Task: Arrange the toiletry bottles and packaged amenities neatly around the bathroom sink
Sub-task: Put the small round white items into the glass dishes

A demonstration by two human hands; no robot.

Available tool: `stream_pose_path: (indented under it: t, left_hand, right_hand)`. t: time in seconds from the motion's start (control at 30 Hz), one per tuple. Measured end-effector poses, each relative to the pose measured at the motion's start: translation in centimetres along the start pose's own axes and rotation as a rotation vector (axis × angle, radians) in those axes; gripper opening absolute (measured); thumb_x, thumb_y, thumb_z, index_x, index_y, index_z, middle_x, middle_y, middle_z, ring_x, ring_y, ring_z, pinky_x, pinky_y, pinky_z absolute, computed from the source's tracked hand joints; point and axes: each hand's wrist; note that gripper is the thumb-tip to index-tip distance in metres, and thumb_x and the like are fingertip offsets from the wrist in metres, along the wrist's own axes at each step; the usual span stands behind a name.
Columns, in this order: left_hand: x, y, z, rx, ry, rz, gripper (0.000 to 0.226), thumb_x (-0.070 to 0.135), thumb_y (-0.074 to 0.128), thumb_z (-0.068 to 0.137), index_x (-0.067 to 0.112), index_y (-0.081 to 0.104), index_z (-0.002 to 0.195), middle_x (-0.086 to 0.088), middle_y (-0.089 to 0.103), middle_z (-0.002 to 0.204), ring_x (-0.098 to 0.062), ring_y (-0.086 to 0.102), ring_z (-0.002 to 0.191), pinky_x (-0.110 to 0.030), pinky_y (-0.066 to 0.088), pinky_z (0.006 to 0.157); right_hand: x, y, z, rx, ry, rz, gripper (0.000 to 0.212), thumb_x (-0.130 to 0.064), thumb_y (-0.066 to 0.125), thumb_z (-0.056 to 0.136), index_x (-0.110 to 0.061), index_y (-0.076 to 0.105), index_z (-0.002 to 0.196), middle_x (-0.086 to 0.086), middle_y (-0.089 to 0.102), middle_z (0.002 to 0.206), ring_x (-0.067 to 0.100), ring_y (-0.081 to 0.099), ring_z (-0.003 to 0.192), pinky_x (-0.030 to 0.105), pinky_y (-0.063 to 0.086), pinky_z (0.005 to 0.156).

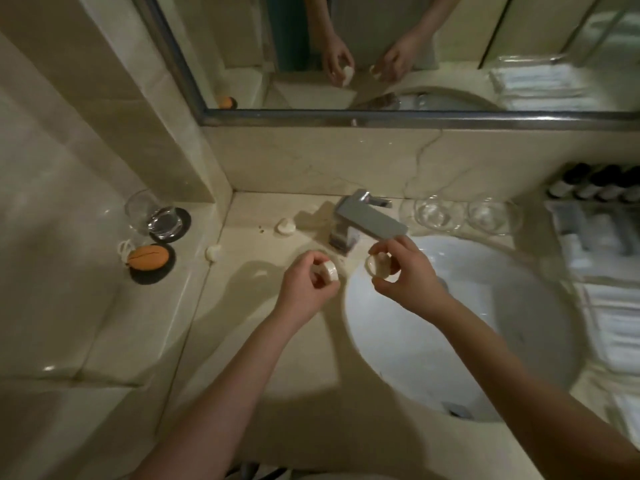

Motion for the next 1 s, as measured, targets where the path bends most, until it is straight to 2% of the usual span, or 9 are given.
stream_pose_path:
  t: [0.13, 0.2, 0.33, 0.43, 0.5, 0.6, 0.73, 0.87, 1.0]
  left_hand:
    - [3.8, 5.1, -0.5, -0.141, 0.018, -0.051, 0.037, 0.009, 0.076, 0.071, 0.033, 0.053, 0.087, -0.005, 0.067, 0.094, -0.024, 0.067, 0.08, -0.035, 0.055, 0.077]
    - [5.3, 7.7, -0.6, -0.179, 0.046, -0.036, 0.038, 0.007, 0.076, 0.071, 0.034, 0.053, 0.084, -0.002, 0.064, 0.088, -0.02, 0.064, 0.074, -0.033, 0.054, 0.075]
    - [7.6, 12.4, 0.4, -0.177, 0.134, 0.09, 0.032, 0.009, 0.075, 0.07, 0.023, 0.06, 0.094, 0.001, 0.057, 0.09, -0.011, 0.054, 0.067, -0.017, 0.046, 0.069]
    - [9.2, 15.3, 1.9, -0.183, 0.199, 0.228, 0.035, 0.009, 0.073, 0.071, 0.014, 0.064, 0.105, 0.001, 0.051, 0.098, -0.013, 0.051, 0.075, -0.002, 0.037, 0.063]
    - [10.3, 17.0, 3.1, -0.186, 0.223, 0.305, 0.04, 0.01, 0.072, 0.073, 0.013, 0.063, 0.111, -0.002, 0.05, 0.104, -0.015, 0.05, 0.081, -0.008, 0.034, 0.065]
    - [11.3, 18.9, 5.2, -0.183, 0.231, 0.385, 0.044, 0.015, 0.07, 0.075, 0.012, 0.06, 0.118, -0.009, 0.052, 0.116, -0.022, 0.055, 0.093, -0.019, 0.038, 0.08]
    - [12.3, 20.5, 8.2, -0.15, 0.243, 0.464, 0.043, 0.016, 0.07, 0.075, 0.008, 0.061, 0.116, -0.013, 0.054, 0.115, -0.027, 0.055, 0.103, -0.017, 0.033, 0.078]
    - [12.7, 21.6, 11.3, -0.136, 0.22, 0.483, 0.046, 0.016, 0.072, 0.075, 0.008, 0.06, 0.119, -0.014, 0.055, 0.117, -0.027, 0.055, 0.108, -0.016, 0.033, 0.08]
    - [12.5, 22.3, 13.2, -0.118, 0.195, 0.478, 0.04, 0.014, 0.072, 0.074, 0.006, 0.063, 0.112, -0.017, 0.055, 0.118, -0.028, 0.051, 0.115, -0.019, 0.032, 0.086]
  right_hand:
    - [3.8, -5.1, -3.0, 0.108, 0.081, -0.022, 0.043, -0.002, 0.075, 0.066, -0.013, 0.062, 0.105, -0.004, 0.051, 0.101, 0.009, 0.052, 0.074, 0.007, 0.04, 0.068]
    - [5.9, -7.6, -4.2, 0.144, 0.14, -0.037, 0.043, -0.002, 0.076, 0.066, -0.012, 0.063, 0.106, -0.004, 0.051, 0.1, 0.008, 0.053, 0.072, 0.01, 0.042, 0.068]
    - [10.0, -12.1, -5.5, 0.165, 0.224, -0.104, 0.041, -0.007, 0.077, 0.066, -0.014, 0.064, 0.105, -0.002, 0.053, 0.096, 0.017, 0.057, 0.072, 0.03, 0.049, 0.073]
    - [12.7, -14.6, -5.2, 0.167, 0.264, -0.102, 0.038, -0.008, 0.075, 0.067, -0.014, 0.061, 0.102, -0.002, 0.051, 0.095, 0.018, 0.056, 0.073, 0.033, 0.049, 0.072]
    - [14.3, -15.8, -4.4, 0.16, 0.263, -0.101, 0.038, -0.007, 0.073, 0.069, -0.013, 0.06, 0.104, 0.0, 0.05, 0.096, 0.02, 0.055, 0.074, 0.029, 0.047, 0.07]
    - [16.6, -16.8, -2.2, 0.131, 0.25, -0.103, 0.04, -0.006, 0.072, 0.07, -0.013, 0.063, 0.108, 0.004, 0.051, 0.099, 0.019, 0.055, 0.073, 0.023, 0.041, 0.07]
    - [19.1, -17.6, 1.4, 0.102, 0.263, -0.155, 0.038, -0.009, 0.073, 0.071, -0.011, 0.064, 0.108, 0.011, 0.057, 0.108, 0.019, 0.054, 0.079, 0.023, 0.041, 0.072]
    - [21.1, -18.1, 4.9, 0.055, 0.295, -0.227, 0.045, -0.012, 0.071, 0.073, -0.01, 0.06, 0.117, 0.013, 0.052, 0.121, 0.03, 0.056, 0.102, 0.027, 0.042, 0.083]
    - [21.9, -17.9, 7.7, 0.015, 0.331, -0.272, 0.048, -0.015, 0.071, 0.074, -0.009, 0.055, 0.118, 0.012, 0.047, 0.122, 0.031, 0.055, 0.103, 0.031, 0.044, 0.086]
Point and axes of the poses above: each hand's wrist, its own z-axis towards the middle knuckle, its own y-axis out of the palm, x = y × z
